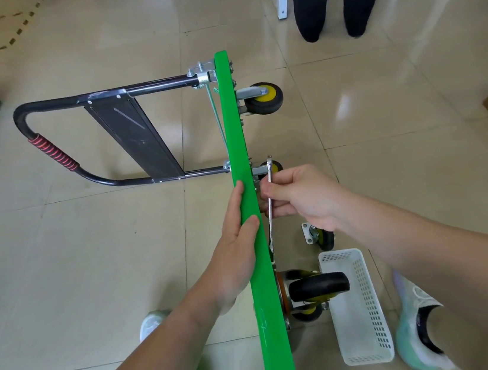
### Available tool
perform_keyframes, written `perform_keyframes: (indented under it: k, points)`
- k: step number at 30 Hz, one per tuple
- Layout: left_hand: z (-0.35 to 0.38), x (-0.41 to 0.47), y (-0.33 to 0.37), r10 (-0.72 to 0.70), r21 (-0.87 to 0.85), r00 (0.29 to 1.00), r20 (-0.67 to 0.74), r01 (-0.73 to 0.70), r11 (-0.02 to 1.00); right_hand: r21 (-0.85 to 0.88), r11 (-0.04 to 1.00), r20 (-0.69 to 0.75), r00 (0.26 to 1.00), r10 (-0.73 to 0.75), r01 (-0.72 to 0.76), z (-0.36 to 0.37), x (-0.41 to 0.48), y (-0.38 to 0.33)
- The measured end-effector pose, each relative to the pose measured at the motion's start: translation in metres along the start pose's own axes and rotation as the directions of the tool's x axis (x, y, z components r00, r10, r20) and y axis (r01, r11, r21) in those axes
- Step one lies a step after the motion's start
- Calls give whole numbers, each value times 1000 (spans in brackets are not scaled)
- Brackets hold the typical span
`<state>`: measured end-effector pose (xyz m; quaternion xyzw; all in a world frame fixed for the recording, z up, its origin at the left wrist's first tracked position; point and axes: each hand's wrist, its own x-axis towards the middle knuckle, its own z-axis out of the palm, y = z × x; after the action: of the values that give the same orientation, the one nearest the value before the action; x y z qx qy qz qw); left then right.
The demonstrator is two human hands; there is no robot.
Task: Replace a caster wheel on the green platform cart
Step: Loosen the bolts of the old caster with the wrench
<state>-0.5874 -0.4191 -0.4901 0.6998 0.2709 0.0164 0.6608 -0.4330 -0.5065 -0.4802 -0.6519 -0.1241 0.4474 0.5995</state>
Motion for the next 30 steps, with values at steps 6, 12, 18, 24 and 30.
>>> perform_keyframes:
  k: [6, 12, 18, 24, 30]
  points:
    - [2, 1, -2, 16, -18, 999, -34, -16, 1000, -5, 995, -30, 995, 96, -97, 4, 4, 9]
    - [2, -1, 2, 11, 45, 999, -33, -10, 999, -42, 999, -21, 1000, -3, 2, 7, -7, 3]
    - [3, -1, 3, 43, 80, 998, -56, -38, 996, -175, 981, 7, 996, -88, 87, 7, -26, -11]
    - [4, 1, 1, 31, 88, 997, -76, -24, 996, -211, 950, -68, 965, -252, 233, 18, -53, -10]
    - [6, 2, 1, 34, 99, 997, -76, -26, 995, -186, 934, -57, 945, -321, 306, 13, -64, -15]
